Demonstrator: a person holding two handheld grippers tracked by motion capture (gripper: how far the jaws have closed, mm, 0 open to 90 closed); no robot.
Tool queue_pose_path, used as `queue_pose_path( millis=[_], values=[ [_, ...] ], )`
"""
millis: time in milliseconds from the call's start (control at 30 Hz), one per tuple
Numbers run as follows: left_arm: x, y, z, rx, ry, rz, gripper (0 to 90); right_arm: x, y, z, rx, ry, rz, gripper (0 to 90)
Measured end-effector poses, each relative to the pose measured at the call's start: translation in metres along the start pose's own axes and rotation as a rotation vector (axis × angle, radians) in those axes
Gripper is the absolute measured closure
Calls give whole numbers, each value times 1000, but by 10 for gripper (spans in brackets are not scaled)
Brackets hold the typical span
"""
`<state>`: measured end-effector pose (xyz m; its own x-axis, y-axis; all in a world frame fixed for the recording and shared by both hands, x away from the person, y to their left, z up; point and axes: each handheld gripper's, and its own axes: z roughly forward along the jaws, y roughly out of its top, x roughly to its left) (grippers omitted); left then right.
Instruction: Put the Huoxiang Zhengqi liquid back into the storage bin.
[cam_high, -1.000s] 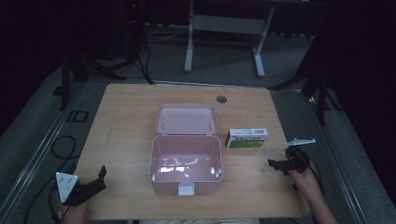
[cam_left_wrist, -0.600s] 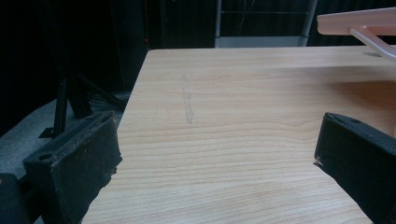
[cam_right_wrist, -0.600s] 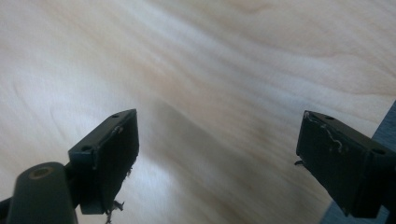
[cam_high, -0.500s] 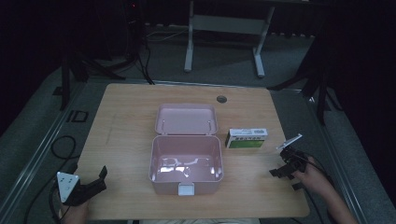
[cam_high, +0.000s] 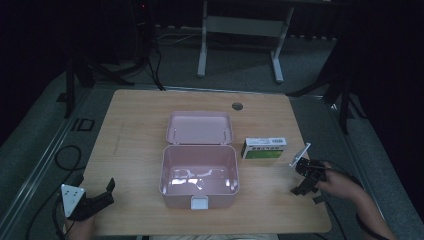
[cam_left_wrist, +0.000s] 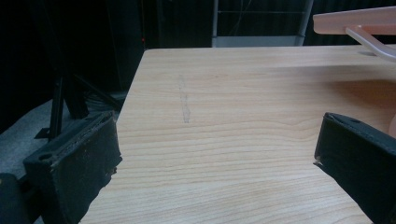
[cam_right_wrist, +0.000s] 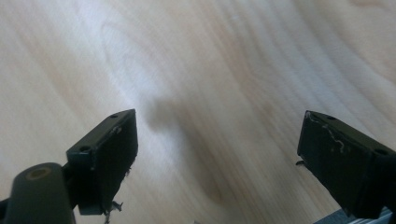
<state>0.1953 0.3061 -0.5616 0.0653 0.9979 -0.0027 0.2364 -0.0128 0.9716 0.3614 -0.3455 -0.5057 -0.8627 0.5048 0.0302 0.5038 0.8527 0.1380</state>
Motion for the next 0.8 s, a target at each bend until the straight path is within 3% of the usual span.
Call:
queue_pose_path(
  millis=[133, 333, 433, 600, 800],
  values=[
    [0, 0, 0, 1, -3, -1, 3, 4, 5, -1, 57, 16, -136, 124],
    [0, 0, 0, 0, -7, 0, 3, 14, 12, -3, 99, 12, -262, 125],
    [0, 0, 0, 1, -9, 0, 3, 16, 16, -4, 110, 42, -283, 125],
    [0, 0, 0, 0, -13, 1, 3, 24, 30, -7, 134, 46, -304, 137],
    [0, 0, 0, 1, -14, 1, 3, 35, 43, -8, 168, 49, -363, 132]
  ],
)
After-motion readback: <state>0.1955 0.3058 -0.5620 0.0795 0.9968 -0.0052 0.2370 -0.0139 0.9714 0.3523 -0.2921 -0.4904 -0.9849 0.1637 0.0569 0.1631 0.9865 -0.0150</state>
